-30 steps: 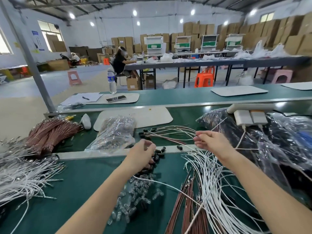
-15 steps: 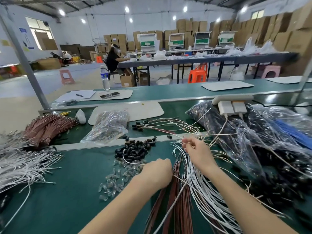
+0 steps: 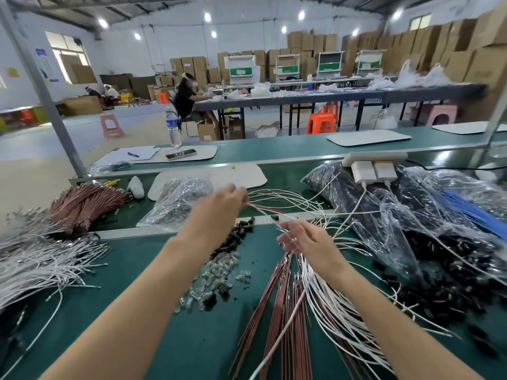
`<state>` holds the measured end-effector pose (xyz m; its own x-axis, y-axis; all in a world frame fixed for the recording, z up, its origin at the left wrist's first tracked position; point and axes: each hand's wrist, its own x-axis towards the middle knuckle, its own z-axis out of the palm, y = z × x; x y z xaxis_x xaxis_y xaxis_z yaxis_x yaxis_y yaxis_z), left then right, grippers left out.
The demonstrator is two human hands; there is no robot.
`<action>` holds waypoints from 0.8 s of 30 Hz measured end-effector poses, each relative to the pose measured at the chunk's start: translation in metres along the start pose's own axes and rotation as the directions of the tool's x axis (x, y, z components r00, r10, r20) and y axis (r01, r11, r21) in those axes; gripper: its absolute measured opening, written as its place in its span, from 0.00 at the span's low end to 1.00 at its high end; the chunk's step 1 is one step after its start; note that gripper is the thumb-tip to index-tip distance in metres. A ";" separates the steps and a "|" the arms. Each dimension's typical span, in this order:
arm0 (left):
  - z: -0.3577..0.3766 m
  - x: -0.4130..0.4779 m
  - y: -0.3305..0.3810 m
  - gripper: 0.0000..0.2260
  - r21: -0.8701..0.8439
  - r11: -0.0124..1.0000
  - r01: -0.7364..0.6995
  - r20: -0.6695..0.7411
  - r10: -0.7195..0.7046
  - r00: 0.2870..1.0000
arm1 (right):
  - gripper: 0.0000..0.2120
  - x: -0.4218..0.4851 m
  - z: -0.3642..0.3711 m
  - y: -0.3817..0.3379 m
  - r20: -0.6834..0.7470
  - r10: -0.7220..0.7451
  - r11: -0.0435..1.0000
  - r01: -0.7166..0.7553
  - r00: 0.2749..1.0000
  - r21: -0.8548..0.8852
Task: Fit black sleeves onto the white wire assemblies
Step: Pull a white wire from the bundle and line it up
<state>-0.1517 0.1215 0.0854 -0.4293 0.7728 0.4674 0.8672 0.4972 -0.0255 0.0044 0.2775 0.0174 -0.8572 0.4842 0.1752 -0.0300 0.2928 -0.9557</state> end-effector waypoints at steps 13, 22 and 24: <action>-0.010 -0.060 -0.048 0.11 -0.112 0.983 0.143 -0.102 -0.154 0.983 | 0.12 -0.006 0.050 -0.013 0.130 -0.077 0.983 0.097 0.988 -0.159; 0.043 -0.129 -0.020 0.14 -0.334 0.935 0.122 -0.119 -0.170 0.978 | 0.17 -0.022 0.086 0.005 0.177 -0.151 0.879 0.214 0.973 -0.426; 0.049 -0.136 -0.024 0.14 -0.404 0.892 0.204 -0.145 -0.282 0.948 | 0.18 -0.024 0.089 0.009 0.049 -0.163 0.883 0.167 0.985 -0.438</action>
<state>-0.1260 0.0238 -0.0212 -0.6153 0.5354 0.5787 0.7879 0.4417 0.4290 -0.0212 0.1955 -0.0168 -0.8649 0.3894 0.3166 0.0553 0.7009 -0.7111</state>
